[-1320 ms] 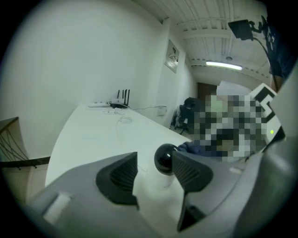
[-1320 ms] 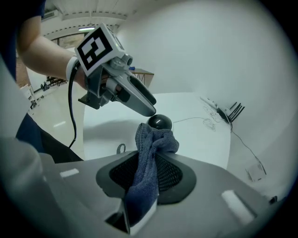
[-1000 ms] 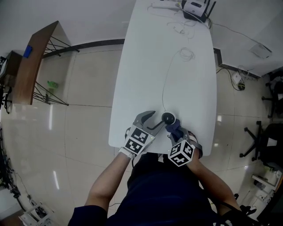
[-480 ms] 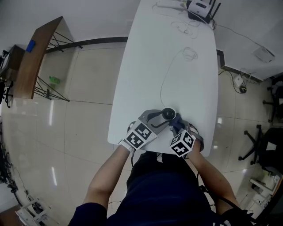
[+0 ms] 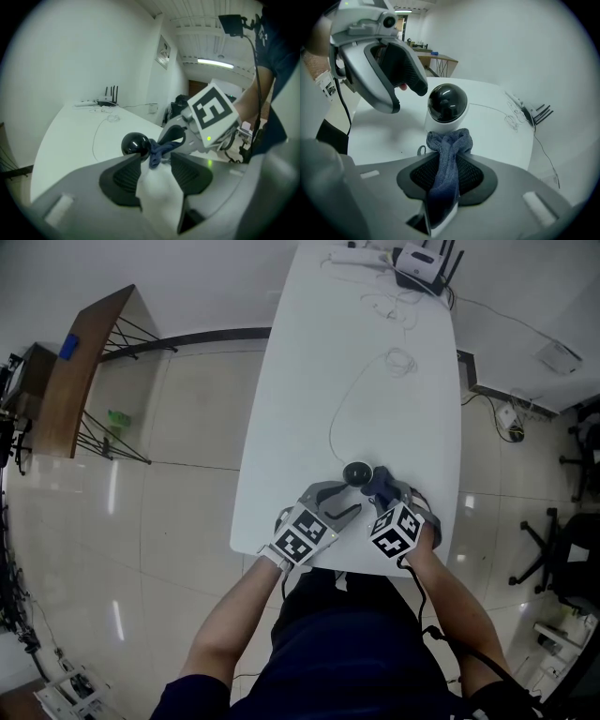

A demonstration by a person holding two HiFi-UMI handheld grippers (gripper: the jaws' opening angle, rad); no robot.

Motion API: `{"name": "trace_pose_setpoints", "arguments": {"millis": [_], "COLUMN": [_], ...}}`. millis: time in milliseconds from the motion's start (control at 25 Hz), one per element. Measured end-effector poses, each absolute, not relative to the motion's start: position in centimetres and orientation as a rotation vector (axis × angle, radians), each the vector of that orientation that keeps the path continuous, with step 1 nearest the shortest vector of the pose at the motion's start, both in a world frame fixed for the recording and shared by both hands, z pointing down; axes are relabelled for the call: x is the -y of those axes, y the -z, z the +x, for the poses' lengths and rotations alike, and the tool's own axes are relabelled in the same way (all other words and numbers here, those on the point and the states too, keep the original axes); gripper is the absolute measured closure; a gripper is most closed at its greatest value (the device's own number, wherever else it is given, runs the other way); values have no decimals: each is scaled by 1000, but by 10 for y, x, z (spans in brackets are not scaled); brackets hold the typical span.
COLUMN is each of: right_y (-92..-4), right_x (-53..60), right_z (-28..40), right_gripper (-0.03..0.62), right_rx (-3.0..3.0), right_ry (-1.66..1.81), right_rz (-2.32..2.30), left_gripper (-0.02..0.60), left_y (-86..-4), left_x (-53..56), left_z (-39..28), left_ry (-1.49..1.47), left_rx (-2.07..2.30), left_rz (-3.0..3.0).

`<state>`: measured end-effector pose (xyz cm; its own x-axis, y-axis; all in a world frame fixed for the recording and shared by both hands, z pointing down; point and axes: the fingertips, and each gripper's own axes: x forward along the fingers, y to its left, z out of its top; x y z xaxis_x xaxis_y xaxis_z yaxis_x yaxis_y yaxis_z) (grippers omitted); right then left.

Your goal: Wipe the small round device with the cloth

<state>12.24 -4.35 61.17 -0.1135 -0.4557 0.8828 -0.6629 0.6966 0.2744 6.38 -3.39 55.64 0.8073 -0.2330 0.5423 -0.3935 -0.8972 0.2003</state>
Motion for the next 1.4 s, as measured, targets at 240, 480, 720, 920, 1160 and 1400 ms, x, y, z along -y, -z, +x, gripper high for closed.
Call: {"name": "trace_pose_setpoints", "arguments": {"millis": [240, 480, 720, 920, 1160, 1400], "right_y": [-529, -492, -527, -534, -557, -589], "right_x": [53, 70, 47, 44, 34, 25], "right_z": [136, 81, 70, 92, 98, 97], "right_gripper": [482, 482, 482, 482, 482, 482], "right_rx": [1872, 1921, 1846, 1847, 1869, 1848], "right_ry": [-175, 120, 136, -12, -174, -246], "right_rz": [1096, 1019, 932, 1035, 1043, 983], "left_gripper": [397, 410, 419, 420, 423, 423], "left_y": [-542, -535, -536, -531, -529, -531], "left_x": [59, 66, 66, 77, 81, 72], "left_z": [25, 8, 20, 35, 50, 60], "left_ry": [-582, -531, -576, -567, -467, -475], "left_rx": [747, 900, 840, 754, 651, 543], "left_rz": [2578, 2520, 2562, 2538, 2518, 2552]}}
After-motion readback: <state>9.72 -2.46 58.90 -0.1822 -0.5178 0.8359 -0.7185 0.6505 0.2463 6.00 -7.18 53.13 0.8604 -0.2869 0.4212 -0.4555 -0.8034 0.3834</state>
